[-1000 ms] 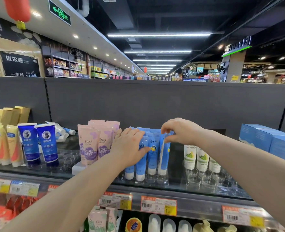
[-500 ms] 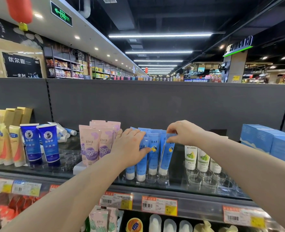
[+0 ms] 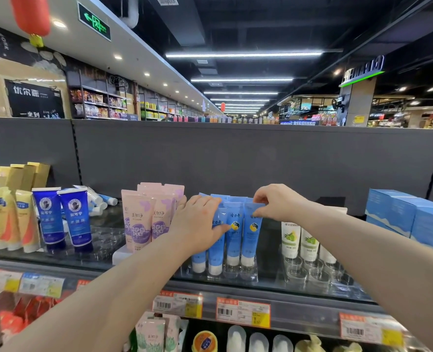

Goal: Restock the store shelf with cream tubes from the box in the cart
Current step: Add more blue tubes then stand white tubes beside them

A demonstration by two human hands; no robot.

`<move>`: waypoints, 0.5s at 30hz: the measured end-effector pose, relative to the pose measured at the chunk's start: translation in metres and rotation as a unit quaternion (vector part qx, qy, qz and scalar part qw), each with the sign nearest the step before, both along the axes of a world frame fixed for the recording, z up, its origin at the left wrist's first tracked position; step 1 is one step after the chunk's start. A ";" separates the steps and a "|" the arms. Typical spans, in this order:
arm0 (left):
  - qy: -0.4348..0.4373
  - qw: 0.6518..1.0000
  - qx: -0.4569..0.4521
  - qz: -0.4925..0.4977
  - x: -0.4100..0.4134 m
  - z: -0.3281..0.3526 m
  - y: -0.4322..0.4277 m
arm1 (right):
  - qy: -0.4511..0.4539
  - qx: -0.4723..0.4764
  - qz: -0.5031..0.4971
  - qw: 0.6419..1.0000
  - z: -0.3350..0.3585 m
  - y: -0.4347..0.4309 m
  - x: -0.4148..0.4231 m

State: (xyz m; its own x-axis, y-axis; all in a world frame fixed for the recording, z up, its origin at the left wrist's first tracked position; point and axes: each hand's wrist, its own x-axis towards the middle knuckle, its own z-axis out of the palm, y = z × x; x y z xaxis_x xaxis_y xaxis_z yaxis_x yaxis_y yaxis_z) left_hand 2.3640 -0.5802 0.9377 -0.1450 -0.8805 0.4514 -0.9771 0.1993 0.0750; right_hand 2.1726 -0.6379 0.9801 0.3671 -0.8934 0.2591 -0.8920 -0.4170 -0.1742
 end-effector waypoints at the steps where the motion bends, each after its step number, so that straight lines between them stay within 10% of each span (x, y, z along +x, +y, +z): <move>1: 0.003 1.000 -0.001 -0.001 0.000 0.000 0.000 | -0.006 0.002 0.002 1.000 0.000 0.000 0.000; 15: -0.004 1.000 -0.001 -0.006 0.000 0.000 0.001 | -0.017 -0.003 -0.007 1.000 -0.005 0.002 0.000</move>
